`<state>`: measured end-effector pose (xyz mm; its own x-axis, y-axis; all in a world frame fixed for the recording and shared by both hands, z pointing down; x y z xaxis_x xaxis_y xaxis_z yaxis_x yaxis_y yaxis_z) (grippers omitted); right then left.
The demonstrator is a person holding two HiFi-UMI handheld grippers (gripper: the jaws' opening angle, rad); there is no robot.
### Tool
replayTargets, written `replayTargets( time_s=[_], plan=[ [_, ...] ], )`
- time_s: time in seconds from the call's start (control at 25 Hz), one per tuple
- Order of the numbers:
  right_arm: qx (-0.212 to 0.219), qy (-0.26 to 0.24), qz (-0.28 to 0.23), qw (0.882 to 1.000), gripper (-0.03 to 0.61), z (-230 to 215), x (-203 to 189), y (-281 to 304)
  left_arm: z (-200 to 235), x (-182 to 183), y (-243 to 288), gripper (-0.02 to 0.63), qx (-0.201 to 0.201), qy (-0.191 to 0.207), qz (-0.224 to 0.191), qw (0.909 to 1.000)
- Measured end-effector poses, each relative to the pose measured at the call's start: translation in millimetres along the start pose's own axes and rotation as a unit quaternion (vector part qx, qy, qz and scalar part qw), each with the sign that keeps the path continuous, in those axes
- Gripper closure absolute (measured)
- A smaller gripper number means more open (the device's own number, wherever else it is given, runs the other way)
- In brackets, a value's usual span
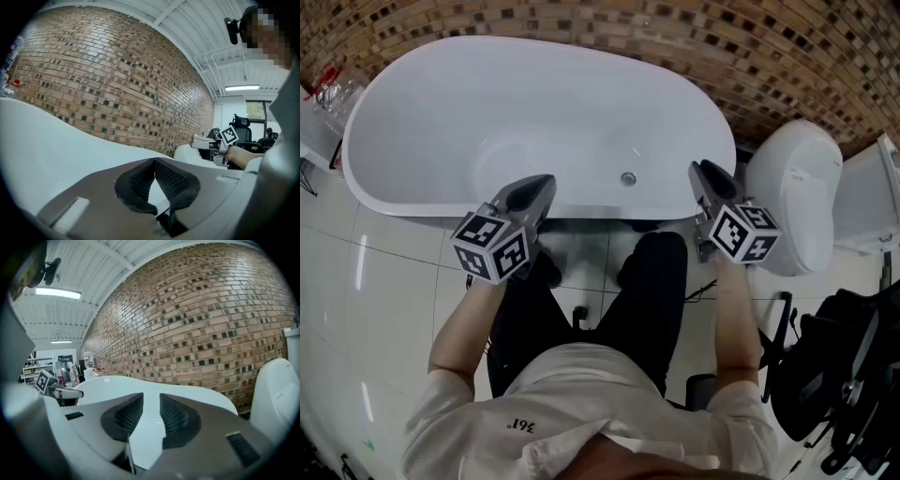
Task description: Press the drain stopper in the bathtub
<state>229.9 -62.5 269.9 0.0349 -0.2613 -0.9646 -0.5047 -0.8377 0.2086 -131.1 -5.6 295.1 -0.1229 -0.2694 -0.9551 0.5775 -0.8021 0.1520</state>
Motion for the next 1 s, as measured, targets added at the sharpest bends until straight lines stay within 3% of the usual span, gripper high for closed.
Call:
replayTargets(
  time_s=[0.4,1.0],
  plan=[
    [0.003,-0.052,-0.001,0.999,0.466,-5.4,43.9,22.0,-3.5,41.3,43.1,0.609,-0.026,0.044,0.001,0.9987],
    [0.011,-0.069,0.021,0.997,0.466,-17.2,55.2,63.4,4.1,40.1,95.3,0.609,-0.027,0.044,0.025,0.9984]
  ],
)
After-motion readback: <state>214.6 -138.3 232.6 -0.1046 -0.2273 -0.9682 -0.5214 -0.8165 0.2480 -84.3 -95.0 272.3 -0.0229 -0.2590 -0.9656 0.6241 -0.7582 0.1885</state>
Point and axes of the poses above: the fingertips, and each gripper's own axes: y forward along the fingers, z to its left, x out of its top, the point moved 9 cm from there along -y, backward along the fingers, and after that the axes turned 2 degrees about -z, right-handed, at the moved point
